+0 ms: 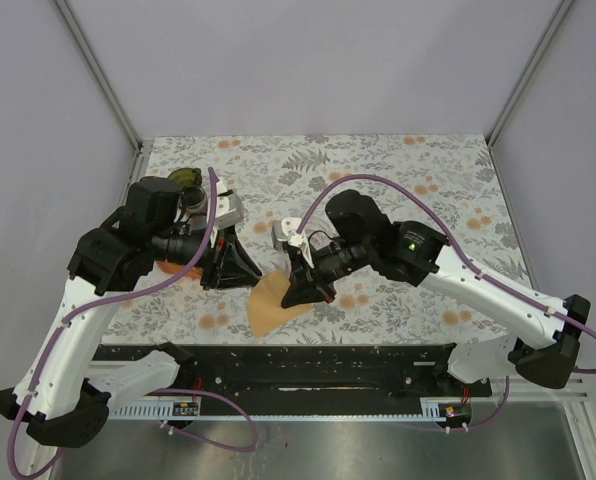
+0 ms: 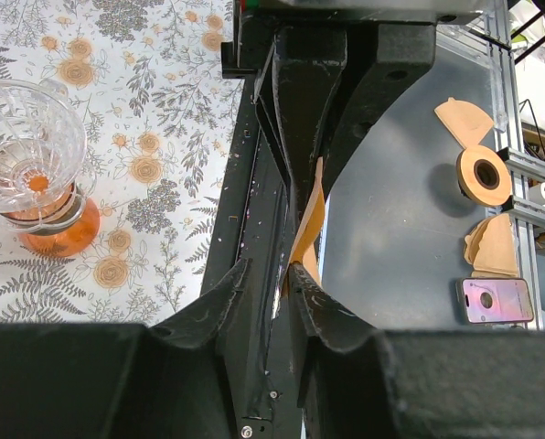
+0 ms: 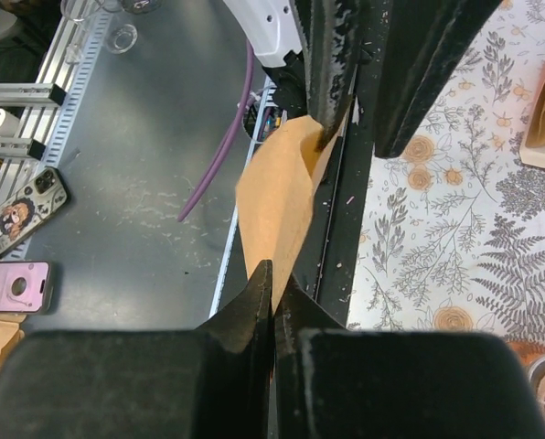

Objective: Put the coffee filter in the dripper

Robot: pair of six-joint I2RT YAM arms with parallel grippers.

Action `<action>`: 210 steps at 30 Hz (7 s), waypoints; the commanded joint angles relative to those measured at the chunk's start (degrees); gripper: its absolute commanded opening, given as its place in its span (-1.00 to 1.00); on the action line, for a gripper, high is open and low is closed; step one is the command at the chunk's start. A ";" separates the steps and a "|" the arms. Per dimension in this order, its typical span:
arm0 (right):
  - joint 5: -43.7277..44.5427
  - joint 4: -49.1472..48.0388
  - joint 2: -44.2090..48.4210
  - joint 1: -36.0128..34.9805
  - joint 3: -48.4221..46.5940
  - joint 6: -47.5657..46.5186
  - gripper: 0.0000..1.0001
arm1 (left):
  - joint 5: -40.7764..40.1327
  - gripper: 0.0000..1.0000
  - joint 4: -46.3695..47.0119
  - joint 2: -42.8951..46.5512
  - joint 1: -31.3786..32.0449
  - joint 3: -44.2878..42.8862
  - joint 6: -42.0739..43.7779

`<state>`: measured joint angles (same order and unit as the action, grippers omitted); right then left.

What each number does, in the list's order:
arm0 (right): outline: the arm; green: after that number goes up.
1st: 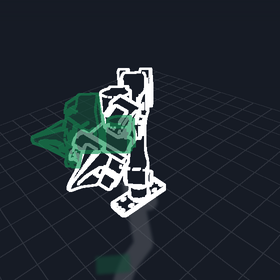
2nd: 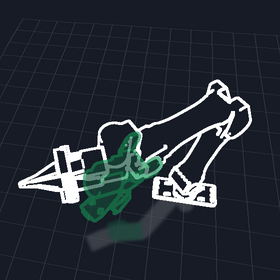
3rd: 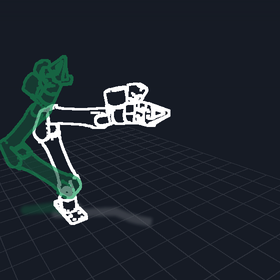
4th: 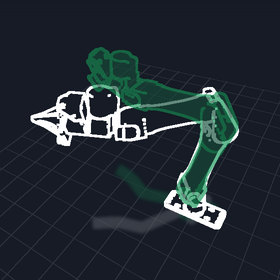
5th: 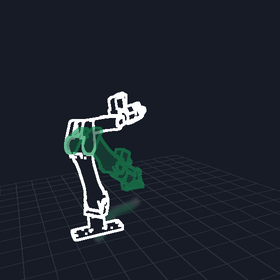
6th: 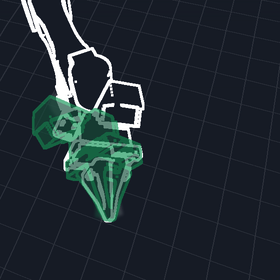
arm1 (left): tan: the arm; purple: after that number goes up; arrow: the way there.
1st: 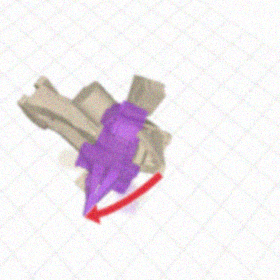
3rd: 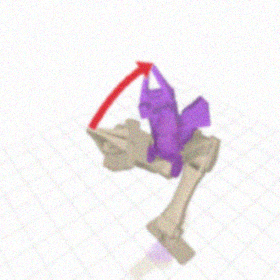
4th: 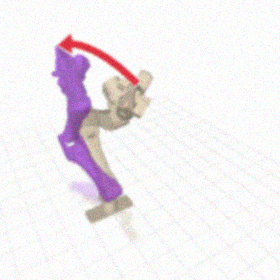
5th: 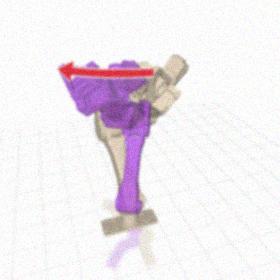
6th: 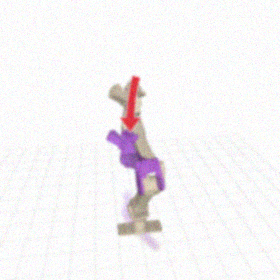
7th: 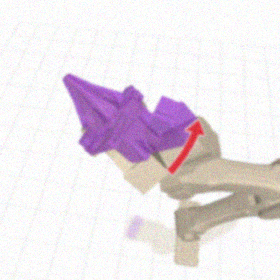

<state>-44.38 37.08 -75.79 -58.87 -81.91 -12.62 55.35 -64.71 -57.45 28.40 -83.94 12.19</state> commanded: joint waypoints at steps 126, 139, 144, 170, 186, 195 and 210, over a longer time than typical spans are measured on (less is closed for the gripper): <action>76.98 -40.59 -29.42 -7.14 -21.72 7.35 -0.48 | -68.35 -1.00 15.84 -1.79 -1.33 -1.49 -28.89; 80.06 -45.16 -23.88 -5.91 -13.19 6.21 -0.94 | -76.45 -1.00 19.97 -1.70 -1.33 0.53 -22.03; 71.47 -45.87 -24.14 -5.55 -12.66 5.85 -0.36 | -70.04 -1.00 19.71 -1.70 -0.72 0.80 -21.94; 71.19 -43.50 -19.14 -1.33 -7.92 7.97 -0.99 | -77.41 -1.00 21.73 -1.79 0.69 1.59 -14.30; 65.65 -43.14 -19.75 -1.33 -10.20 11.04 -1.00 | -65.28 -0.25 21.20 -3.10 0.69 0.80 -18.86; 66.00 -44.46 -18.26 -1.33 -9.06 12.27 -1.00 | -65.37 -0.13 22.34 -3.90 0.69 2.47 -19.13; 68.99 -46.83 -14.04 -0.81 -3.35 9.82 -1.00 | -68.45 -1.00 22.26 -3.19 0.69 2.47 -16.50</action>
<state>22.52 -6.31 -94.00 -60.51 -87.11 0.05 -10.44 -44.34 -61.98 29.43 -80.95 -6.13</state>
